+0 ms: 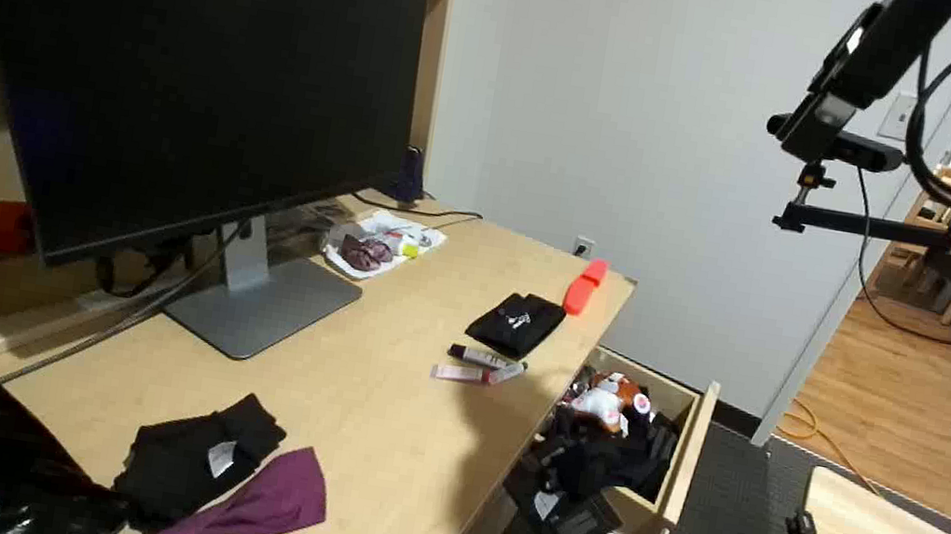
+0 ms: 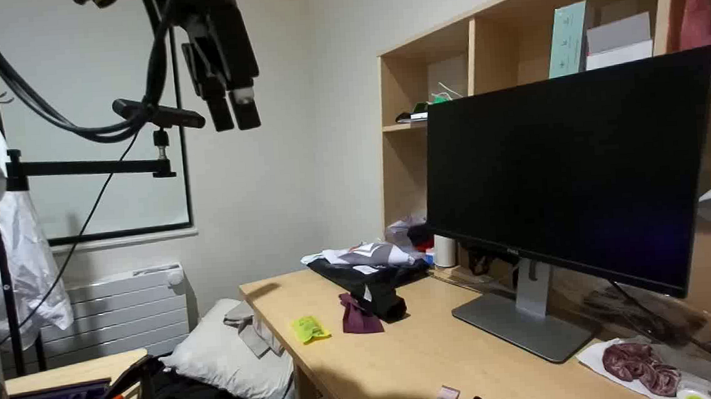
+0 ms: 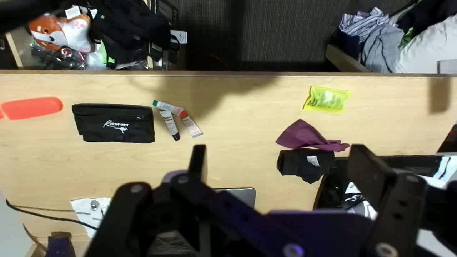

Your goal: Remove the plush toy from the drawer on the right and put it on the desk

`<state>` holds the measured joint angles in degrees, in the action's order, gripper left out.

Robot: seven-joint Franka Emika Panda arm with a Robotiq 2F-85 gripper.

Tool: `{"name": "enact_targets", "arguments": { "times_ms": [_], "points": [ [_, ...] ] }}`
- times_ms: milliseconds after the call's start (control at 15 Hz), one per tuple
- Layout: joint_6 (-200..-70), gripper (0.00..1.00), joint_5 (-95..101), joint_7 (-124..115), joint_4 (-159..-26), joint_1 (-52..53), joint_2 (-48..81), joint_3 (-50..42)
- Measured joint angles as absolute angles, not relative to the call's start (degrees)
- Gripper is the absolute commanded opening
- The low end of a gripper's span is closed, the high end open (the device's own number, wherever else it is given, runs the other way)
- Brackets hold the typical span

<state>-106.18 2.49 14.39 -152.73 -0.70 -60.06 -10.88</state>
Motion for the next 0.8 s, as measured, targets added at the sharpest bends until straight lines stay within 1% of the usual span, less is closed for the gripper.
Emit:
{"name": "enact_targets", "arguments": {
  "times_ms": [533, 800],
  "points": [
    [-106.2, 1.00, 2.5, 14.4, -152.7, -0.7, -60.1, -10.9],
    [-117.8, 1.00, -0.4, 4.5, -154.6, -0.9, -58.0, -9.6]
  ]
}}
